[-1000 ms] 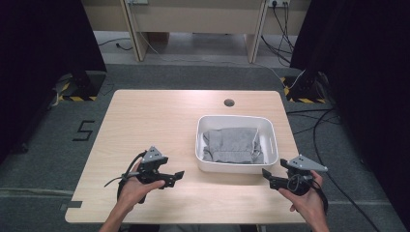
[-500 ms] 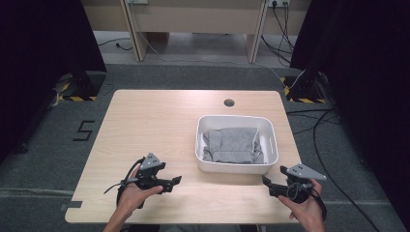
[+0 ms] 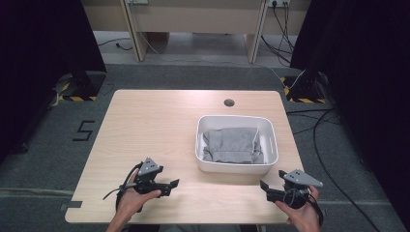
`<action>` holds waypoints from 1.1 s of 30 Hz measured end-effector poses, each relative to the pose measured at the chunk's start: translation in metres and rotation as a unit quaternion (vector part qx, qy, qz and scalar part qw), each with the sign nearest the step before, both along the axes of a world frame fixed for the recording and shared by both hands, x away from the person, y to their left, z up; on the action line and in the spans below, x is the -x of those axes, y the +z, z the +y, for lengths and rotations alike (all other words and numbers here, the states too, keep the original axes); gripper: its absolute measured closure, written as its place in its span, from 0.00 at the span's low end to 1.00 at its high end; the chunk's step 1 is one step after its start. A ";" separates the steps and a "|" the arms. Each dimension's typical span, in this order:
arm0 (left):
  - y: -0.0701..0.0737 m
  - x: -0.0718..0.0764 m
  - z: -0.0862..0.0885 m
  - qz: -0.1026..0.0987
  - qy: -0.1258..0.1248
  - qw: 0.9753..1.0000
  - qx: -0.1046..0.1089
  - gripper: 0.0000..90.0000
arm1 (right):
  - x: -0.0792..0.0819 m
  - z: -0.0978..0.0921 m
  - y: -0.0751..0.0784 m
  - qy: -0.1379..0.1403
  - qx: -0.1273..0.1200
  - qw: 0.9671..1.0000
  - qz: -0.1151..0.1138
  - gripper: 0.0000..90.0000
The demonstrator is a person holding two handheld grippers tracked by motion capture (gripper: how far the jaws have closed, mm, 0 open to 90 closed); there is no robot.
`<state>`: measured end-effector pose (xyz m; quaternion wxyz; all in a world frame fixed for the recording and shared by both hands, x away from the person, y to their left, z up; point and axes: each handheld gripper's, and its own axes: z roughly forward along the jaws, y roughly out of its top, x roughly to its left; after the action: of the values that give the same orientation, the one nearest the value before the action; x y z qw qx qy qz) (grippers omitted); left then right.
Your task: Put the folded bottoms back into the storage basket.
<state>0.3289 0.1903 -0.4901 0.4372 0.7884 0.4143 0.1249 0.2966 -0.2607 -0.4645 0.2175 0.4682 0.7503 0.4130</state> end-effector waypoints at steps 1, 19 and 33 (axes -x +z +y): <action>-0.002 0.000 0.000 0.001 -0.002 1.000 -0.002 0.17 | 0.001 0.000 0.000 -0.001 0.000 1.000 0.002 0.20; -0.016 0.010 0.008 0.001 0.004 1.000 -0.017 0.17 | 0.009 0.002 -0.017 0.009 0.005 1.000 0.016 0.19; -0.027 0.021 0.022 0.004 0.016 1.000 -0.025 0.17 | 0.017 0.003 -0.032 0.016 0.010 1.000 0.017 0.18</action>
<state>0.3075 0.2119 -0.5170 0.4137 0.7928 0.4255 0.1388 0.2800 -0.2579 -0.4965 0.2026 0.4613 0.7650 0.4011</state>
